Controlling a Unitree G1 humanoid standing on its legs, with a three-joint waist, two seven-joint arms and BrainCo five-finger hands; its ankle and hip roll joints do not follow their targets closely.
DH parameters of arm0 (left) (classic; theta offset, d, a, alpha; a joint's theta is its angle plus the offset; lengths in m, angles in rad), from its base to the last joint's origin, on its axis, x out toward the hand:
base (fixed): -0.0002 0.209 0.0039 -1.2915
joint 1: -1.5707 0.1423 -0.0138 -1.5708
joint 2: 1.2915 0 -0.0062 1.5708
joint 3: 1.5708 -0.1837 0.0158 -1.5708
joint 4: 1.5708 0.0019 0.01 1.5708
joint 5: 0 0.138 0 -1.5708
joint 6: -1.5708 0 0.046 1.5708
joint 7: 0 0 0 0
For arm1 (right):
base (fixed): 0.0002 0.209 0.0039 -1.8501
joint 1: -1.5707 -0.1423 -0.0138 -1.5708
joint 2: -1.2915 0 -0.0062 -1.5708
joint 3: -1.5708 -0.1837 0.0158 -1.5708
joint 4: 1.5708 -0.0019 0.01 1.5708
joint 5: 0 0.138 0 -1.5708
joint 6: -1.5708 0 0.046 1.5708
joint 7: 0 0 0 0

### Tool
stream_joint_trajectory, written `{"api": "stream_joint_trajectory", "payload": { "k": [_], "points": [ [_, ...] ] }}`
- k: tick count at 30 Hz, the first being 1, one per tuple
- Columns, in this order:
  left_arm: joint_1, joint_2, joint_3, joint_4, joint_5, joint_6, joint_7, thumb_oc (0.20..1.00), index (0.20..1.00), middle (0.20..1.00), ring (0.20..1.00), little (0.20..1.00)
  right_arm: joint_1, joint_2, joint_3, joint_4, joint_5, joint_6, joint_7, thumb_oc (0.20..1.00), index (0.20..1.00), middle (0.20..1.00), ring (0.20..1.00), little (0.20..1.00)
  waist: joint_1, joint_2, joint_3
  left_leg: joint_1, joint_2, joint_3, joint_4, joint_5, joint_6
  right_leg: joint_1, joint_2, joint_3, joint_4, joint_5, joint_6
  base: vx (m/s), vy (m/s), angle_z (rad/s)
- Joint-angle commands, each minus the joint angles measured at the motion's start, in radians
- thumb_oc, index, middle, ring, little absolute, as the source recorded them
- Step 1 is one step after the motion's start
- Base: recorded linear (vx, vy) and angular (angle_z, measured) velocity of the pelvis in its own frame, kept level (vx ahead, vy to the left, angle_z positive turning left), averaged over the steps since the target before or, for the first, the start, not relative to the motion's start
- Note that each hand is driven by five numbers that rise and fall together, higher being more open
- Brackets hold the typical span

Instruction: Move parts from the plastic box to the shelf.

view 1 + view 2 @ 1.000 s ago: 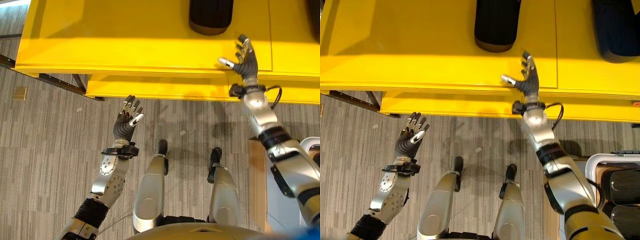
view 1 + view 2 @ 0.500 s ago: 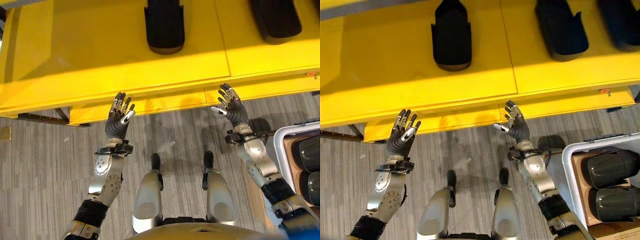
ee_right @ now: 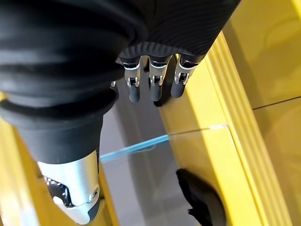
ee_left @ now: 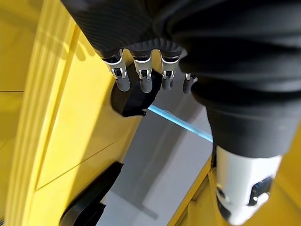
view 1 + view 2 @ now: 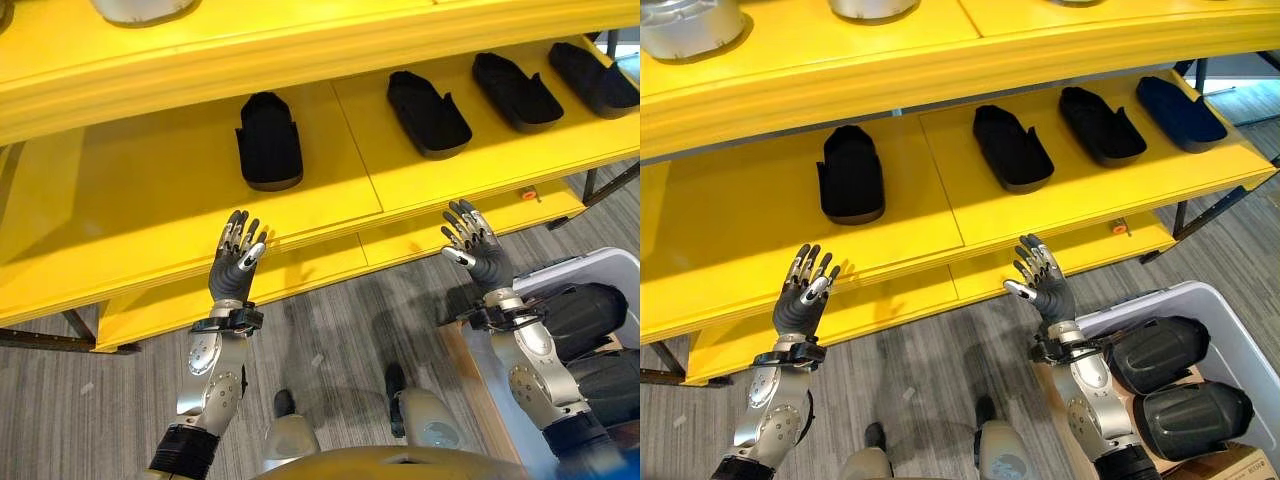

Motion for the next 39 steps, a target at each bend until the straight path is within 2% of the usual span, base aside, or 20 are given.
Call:
{"api": "stream_joint_trajectory", "payload": {
  "k": [1, 2, 3, 5, 6, 7, 8, 9, 10, 12, 13, 14, 15, 19, 25, 31, 36, 37, 38, 39],
  "points": [
    [-0.025, -0.012, -0.006, 0.015, 0.042, -0.017, -0.047, 1.0, 1.0, 1.0, 1.0, 1.0, 0.011, -0.016, -0.067, -0.085, 0.036, -0.062, 0.014, 1.0, 1.0, 1.0, 1.0, 1.0, 0.016, 0.006, -0.034, -0.088, 0.072, -0.098, -0.064, 0.363, -0.06, 0.037, -0.018, -0.016, 0.028, 0.001, 0.026, 0.04, -0.219, -0.05],
    [-0.035, -0.018, -0.023, 0.021, 0.04, -0.012, -0.06, 1.0, 1.0, 1.0, 1.0, 1.0, 0.028, -0.022, -0.087, -0.087, 0.037, -0.067, 0.009, 1.0, 1.0, 1.0, 1.0, 1.0, 0.007, 0.001, -0.034, -0.107, 0.062, -0.071, -0.049, 0.392, -0.057, 0.058, -0.024, -0.024, -0.016, 0.016, 0.013, 0.04, -0.226, 0.06],
    [-0.039, -0.021, -0.029, 0.025, 0.04, -0.01, -0.064, 1.0, 1.0, 1.0, 1.0, 1.0, 0.035, -0.023, -0.093, -0.088, 0.035, -0.067, 0.009, 1.0, 1.0, 1.0, 1.0, 1.0, 0.001, -0.005, -0.035, -0.117, 0.048, -0.052, -0.036, 0.376, -0.053, 0.07, -0.028, -0.029, -0.047, 0.027, 0.009, 0.02, -0.186, 0.43],
    [-0.038, -0.027, -0.033, 0.027, 0.045, -0.009, -0.07, 1.0, 1.0, 1.0, 1.0, 1.0, 0.038, -0.02, -0.094, -0.075, 0.03, -0.062, 0.006, 1.0, 1.0, 1.0, 1.0, 1.0, 0.001, -0.021, -0.033, -0.123, -0.037, -0.064, 0.001, 0.277, -0.027, 0.098, -0.041, -0.031, -0.109, 0.053, 0.01, 0.03, -0.133, 0.67],
    [-0.033, -0.032, -0.033, 0.023, 0.05, -0.011, -0.068, 1.0, 1.0, 1.0, 1.0, 1.0, 0.038, -0.015, -0.094, -0.073, 0.025, -0.061, 0.006, 1.0, 1.0, 1.0, 1.0, 1.0, 0.01, -0.029, -0.034, -0.132, -0.1, -0.099, 0.019, 0.223, -0.01, 0.112, -0.046, -0.025, -0.144, 0.074, 0.013, 0.02, -0.083, 0.28],
    [-0.034, -0.032, -0.033, 0.023, 0.05, -0.011, -0.068, 1.0, 1.0, 1.0, 1.0, 1.0, 0.037, -0.015, -0.094, -0.073, 0.025, -0.06, 0.006, 1.0, 1.0, 1.0, 1.0, 1.0, 0.009, -0.028, -0.036, -0.136, -0.1, -0.1, 0.02, 0.224, -0.01, 0.11, -0.046, -0.026, -0.147, 0.077, 0.013, 0.06, -0.109, 0.01],
    [-0.009, -0.037, -0.02, 0.011, 0.057, -0.008, -0.067, 1.0, 1.0, 1.0, 1.0, 1.0, 0.035, -0.001, -0.087, -0.068, 0.033, -0.055, 0.016, 1.0, 1.0, 1.0, 1.0, 1.0, 0.035, -0.041, -0.039, -0.148, -0.243, -0.2, 0.053, 0.128, 0.022, 0.13, -0.042, 0.001, -0.195, 0.105, 0.018, 0.07, -0.086, -0.04],
    [0.007, -0.037, -0.01, 0.005, 0.058, -0.006, -0.073, 1.0, 1.0, 1.0, 1.0, 1.0, 0.037, 0.003, -0.088, -0.068, 0.037, -0.052, 0.024, 1.0, 1.0, 1.0, 1.0, 1.0, 0.043, -0.043, -0.047, -0.154, -0.282, -0.235, 0.05, 0.112, 0.034, 0.132, -0.035, 0.014, -0.215, 0.119, 0.019, 0.1, -0.105, -0.1],
    [0.025, -0.037, -0.006, 0.001, 0.061, -0.005, -0.078, 1.0, 1.0, 1.0, 1.0, 1.0, 0.038, 0.009, -0.082, -0.058, 0.038, -0.05, 0.029, 1.0, 1.0, 1.0, 1.0, 1.0, 0.06, -0.046, -0.049, -0.15, -0.339, -0.304, 0.054, 0.09, 0.051, 0.139, -0.024, 0.037, -0.231, 0.125, 0.019, 0.07, -0.052, -0.43],
    [0.035, -0.036, 0.003, -0.016, 0.063, -0.008, -0.08, 1.0, 1.0, 1.0, 1.0, 1.0, 0.026, 0.023, -0.073, -0.041, 0.041, -0.047, 0.026, 1.0, 1.0, 1.0, 1.0, 1.0, 0.086, -0.048, -0.06, -0.177, -0.433, -0.435, 0.048, 0.097, 0.067, 0.131, -0.003, 0.079, -0.253, 0.143, 0.02, 0.06, -0.035, -0.98],
    [0.037, -0.035, 0.004, -0.018, 0.066, -0.009, -0.079, 1.0, 1.0, 1.0, 1.0, 1.0, 0.016, 0.028, -0.069, -0.035, 0.037, -0.049, 0.025, 1.0, 1.0, 1.0, 1.0, 1.0, 0.093, -0.047, -0.061, -0.188, -0.465, -0.48, 0.042, 0.11, 0.073, 0.13, 0.01, 0.097, -0.263, 0.149, 0.021, 0.04, -0.008, -1.1],
    [0.04, -0.033, 0.007, -0.022, 0.066, -0.012, -0.083, 1.0, 1.0, 1.0, 1.0, 1.0, 0.006, 0.032, -0.06, -0.034, 0.033, -0.047, 0.025, 1.0, 1.0, 1.0, 1.0, 1.0, 0.096, -0.047, -0.065, -0.188, -0.476, -0.502, 0.027, 0.11, 0.079, 0.128, 0.019, 0.116, -0.273, 0.153, 0.023, 0.04, 0.019, -0.68],
    [0.043, -0.033, 0.005, -0.025, 0.056, -0.012, -0.091, 1.0, 1.0, 1.0, 1.0, 1.0, -0.001, 0.04, -0.054, -0.034, 0.043, -0.044, 0.032, 1.0, 1.0, 1.0, 1.0, 1.0, 0.09, -0.046, -0.072, -0.176, -0.454, -0.486, -0.002, 0.115, 0.083, 0.13, 0.029, 0.126, -0.285, 0.16, 0.026, 0.03, 0.017, -0.53],
    [0.027, -0.034, 0.002, -0.016, 0.053, -0.021, -0.076, 1.0, 1.0, 1.0, 1.0, 1.0, 0.002, 0.075, -0.04, -0.038, 0.064, -0.044, 0.018, 1.0, 1.0, 1.0, 1.0, 1.0, 0.084, -0.052, -0.088, -0.153, -0.438, -0.439, -0.048, 0.127, 0.1, 0.134, 0.025, 0.138, -0.314, 0.176, 0.029, 0.04, 0.103, -0.46],
    [0.044, -0.025, 0.02, -0.021, 0.066, -0.027, -0.055, 1.0, 1.0, 1.0, 1.0, 1.0, -0.011, 0.099, 0.008, -0.021, 0.069, -0.018, 0.02, 1.0, 1.0, 1.0, 1.0, 1.0, 0.081, -0.069, -0.101, -0.1, -0.431, -0.362, -0.065, 0.093, 0.137, 0.146, 0.028, 0.211, -0.311, 0.195, 0.051, 0.08, 0.109, -0.56],
    [0.039, -0.019, 0.025, -0.019, 0.083, -0.029, -0.039, 1.0, 1.0, 1.0, 1.0, 1.0, -0.022, 0.111, 0.026, -0.021, 0.08, -0.005, 0.018, 1.0, 1.0, 1.0, 1.0, 1.0, 0.071, -0.076, -0.102, -0.085, -0.423, -0.298, -0.06, 0.066, 0.154, 0.127, 0.037, 0.278, -0.284, 0.206, 0.07, 0.02, 0.091, -0.53],
    [0.015, -0.009, 0.015, -0.015, 0.094, -0.031, -0.023, 1.0, 1.0, 1.0, 1.0, 1.0, -0.056, 0.126, 0.068, -0.03, 0.078, 0.005, 0.018, 1.0, 1.0, 1.0, 1.0, 1.0, 0.058, -0.075, -0.077, -0.085, -0.42, -0.225, -0.058, 0.05, 0.173, 0.06, 0.053, 0.351, -0.223, 0.23, 0.103, -0.06, 0.098, -0.49],
    [0.001, 0.007, 0.012, -0.023, 0.102, -0.036, -0.006, 1.0, 1.0, 1.0, 1.0, 1.0, -0.085, 0.138, 0.095, -0.027, 0.071, 0.008, 0.011, 1.0, 1.0, 1.0, 1.0, 1.0, 0.08, -0.066, -0.046, -0.095, -0.4, -0.174, -0.051, 0.042, 0.175, 0.002, 0.03, 0.254, -0.162, 0.224, 0.122, -0.22, 0.09, -1.03],
    [-0.004, 0.017, 0.019, -0.034, 0.099, -0.036, 0.004, 1.0, 1.0, 1.0, 1.0, 1.0, -0.099, 0.147, 0.102, -0.024, 0.067, 0.008, 0.006, 1.0, 1.0, 1.0, 1.0, 1.0, 0.112, -0.05, -0.037, -0.104, -0.372, -0.137, -0.044, 0.04, 0.163, -0.008, -0.05, 0.055, -0.139, 0.19, 0.118, -0.18, 0.024, -1.61],
    [-0.003, 0.019, 0.025, -0.033, 0.094, -0.033, 0.003, 1.0, 1.0, 1.0, 1.0, 1.0, -0.102, 0.149, 0.1, -0.018, 0.064, 0.012, 0.005, 1.0, 1.0, 1.0, 1.0, 1.0, 0.118, -0.039, -0.044, -0.11, -0.354, -0.119, -0.047, 0.047, 0.155, 0.001, -0.103, -0.041, -0.134, 0.179, 0.107, -0.08, -0.015, -2.02]
  ]
}}
